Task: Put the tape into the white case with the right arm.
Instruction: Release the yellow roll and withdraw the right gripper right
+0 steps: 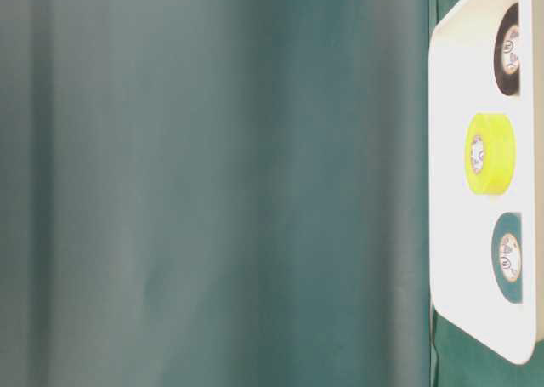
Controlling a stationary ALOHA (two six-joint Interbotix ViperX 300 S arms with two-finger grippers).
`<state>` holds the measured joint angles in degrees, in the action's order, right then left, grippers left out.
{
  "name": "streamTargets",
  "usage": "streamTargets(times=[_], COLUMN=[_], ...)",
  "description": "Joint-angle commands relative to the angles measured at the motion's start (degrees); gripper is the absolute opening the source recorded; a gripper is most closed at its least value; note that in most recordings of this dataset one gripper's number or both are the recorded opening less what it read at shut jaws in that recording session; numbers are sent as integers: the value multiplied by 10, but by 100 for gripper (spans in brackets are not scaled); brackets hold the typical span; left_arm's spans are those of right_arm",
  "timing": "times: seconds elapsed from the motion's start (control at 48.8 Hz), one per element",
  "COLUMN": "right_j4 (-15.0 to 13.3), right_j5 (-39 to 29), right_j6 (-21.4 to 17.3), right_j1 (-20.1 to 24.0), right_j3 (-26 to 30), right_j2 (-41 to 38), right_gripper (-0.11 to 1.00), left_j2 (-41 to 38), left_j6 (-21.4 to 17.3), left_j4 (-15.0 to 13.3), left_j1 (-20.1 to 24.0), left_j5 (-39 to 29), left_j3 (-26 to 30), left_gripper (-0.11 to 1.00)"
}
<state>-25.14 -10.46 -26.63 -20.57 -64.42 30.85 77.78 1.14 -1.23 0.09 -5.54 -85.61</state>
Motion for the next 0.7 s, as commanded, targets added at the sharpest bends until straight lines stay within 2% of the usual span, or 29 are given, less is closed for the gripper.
streamTargets(times=[0.0, 0.164, 0.389, 0.533, 0.676], right_j4=[-1, 0, 5, 9, 9], right_j5=[4, 4, 4, 4, 4], right_j6=[-2, -4, -7, -6, -7], right_j1=[0, 0, 11, 54, 123], right_j3=[-11, -37, -47, -49, -59], right_j2=[32, 81, 94, 96, 97], right_gripper=[64, 64, 64, 64, 64], left_j2=[-4, -4, -4, -4, -4], left_j6=[0, 0, 0, 0, 0], left_j4=[-2, -2, -2, -2, -2], left_j1=[1, 1, 1, 1, 1], left_j5=[5, 5, 5, 5, 5], left_j3=[6, 7, 6, 6, 6], left_gripper=[0, 0, 0, 0, 0])
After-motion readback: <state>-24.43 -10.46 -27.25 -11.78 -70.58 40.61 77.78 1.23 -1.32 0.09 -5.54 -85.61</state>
